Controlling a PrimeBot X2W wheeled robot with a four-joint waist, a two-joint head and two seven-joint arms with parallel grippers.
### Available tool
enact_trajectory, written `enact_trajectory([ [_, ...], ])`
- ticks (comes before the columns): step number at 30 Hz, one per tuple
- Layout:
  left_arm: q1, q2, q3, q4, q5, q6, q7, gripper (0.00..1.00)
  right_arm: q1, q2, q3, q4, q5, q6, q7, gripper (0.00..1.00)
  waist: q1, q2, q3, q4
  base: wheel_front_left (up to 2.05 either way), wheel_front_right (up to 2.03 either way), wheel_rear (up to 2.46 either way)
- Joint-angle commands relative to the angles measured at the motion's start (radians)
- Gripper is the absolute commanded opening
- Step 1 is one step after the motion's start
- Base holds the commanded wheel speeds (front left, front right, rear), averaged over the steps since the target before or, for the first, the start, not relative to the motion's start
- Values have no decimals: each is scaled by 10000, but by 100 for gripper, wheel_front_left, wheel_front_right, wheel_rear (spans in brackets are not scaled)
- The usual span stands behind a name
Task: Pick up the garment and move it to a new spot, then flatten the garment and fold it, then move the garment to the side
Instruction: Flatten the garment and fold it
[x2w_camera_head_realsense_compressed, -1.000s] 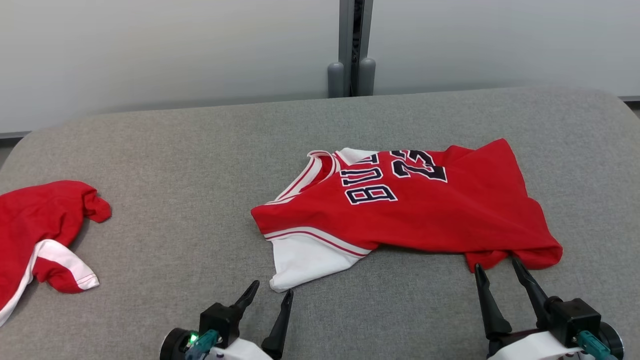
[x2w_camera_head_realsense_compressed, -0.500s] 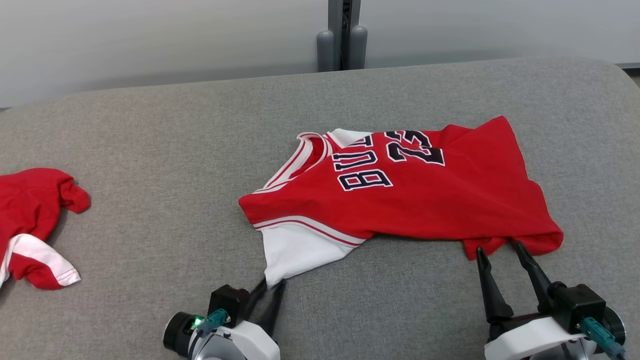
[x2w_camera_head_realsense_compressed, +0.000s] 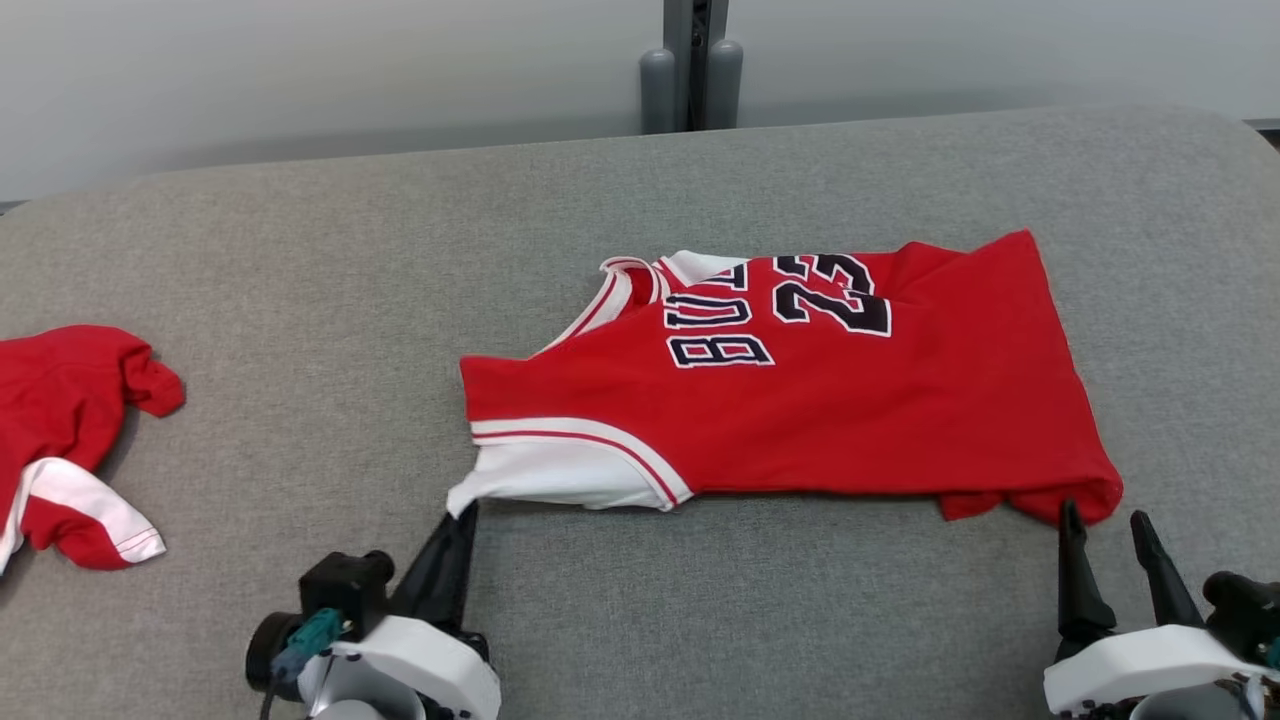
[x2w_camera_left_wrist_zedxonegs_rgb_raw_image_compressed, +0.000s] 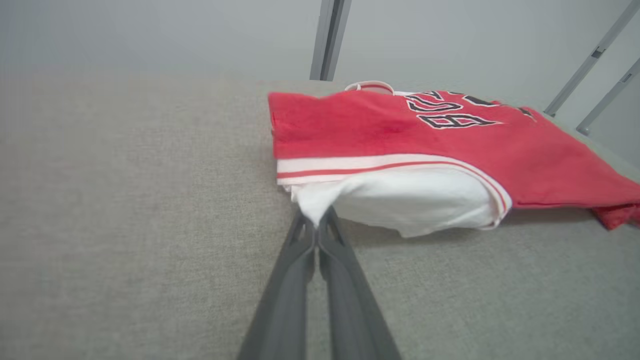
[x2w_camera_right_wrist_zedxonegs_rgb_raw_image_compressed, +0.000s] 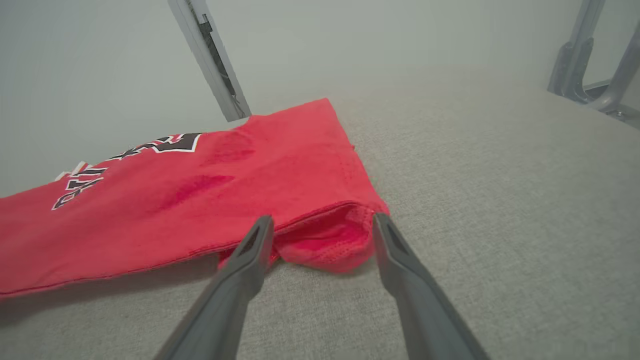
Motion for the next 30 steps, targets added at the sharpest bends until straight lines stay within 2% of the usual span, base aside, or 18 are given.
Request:
enact_trajectory([
  [1, 125, 82, 234, -262, 103, -25, -7, 0, -252, 4, -57, 268, 430, 2, -46, 100, 0, 0, 27, 67, 0, 0, 0],
  [6, 309, 195, 809, -752, 335, -69, -7, 0, -721, -526, 363, 1358, 1512, 2, -46, 100, 0, 0, 108, 201, 0, 0, 0],
  [10, 314, 138, 1072, -846, 456, -118, -7, 0, -1002, -802, 705, 1793, 1950, 2, -46, 100, 0, 0, 167, 256, 0, 0, 0],
  [15, 311, 16, 1208, -921, 641, -182, -7, 0, -994, -715, 866, 2045, 2122, 2, -46, 100, 0, 0, 205, 340, 0, 0, 0],
  [16, 330, -6, 1241, -932, 653, -198, -7, 0, -959, -710, 902, 2006, 2106, 2, -46, 69, 0, 0, 216, 343, 0, 0, 0],
  [17, 349, -25, 1284, -951, 680, -216, -7, 0, -920, -696, 959, 1961, 2064, 2, -46, 46, 0, 0, 235, 335, 0, 0, 0],
  [19, 363, -51, 1359, -976, 722, -248, -7, 0, -899, -663, 1112, 1843, 2064, 2, -46, 11, 0, 0, 287, 313, 0, 0, 0],
  [20, 365, -58, 1389, -983, 753, -260, -7, 0, -907, -700, 1205, 1718, 1994, 2, -46, 0, 0, 0, 308, 301, 0, 0, 0],
  [27, 313, -109, 1762, -1293, 748, -358, -8, 0, -989, -863, 1043, 891, 1577, 2, -46, 0, 0, 0, 314, 198, 0, 0, 0],
  [30, 348, -188, 2208, -1865, -306, -532, -8, 0, -955, -938, 809, 307, 1522, 2, -46, 0, 0, 0, 212, 168, 0, 0, 0],
])
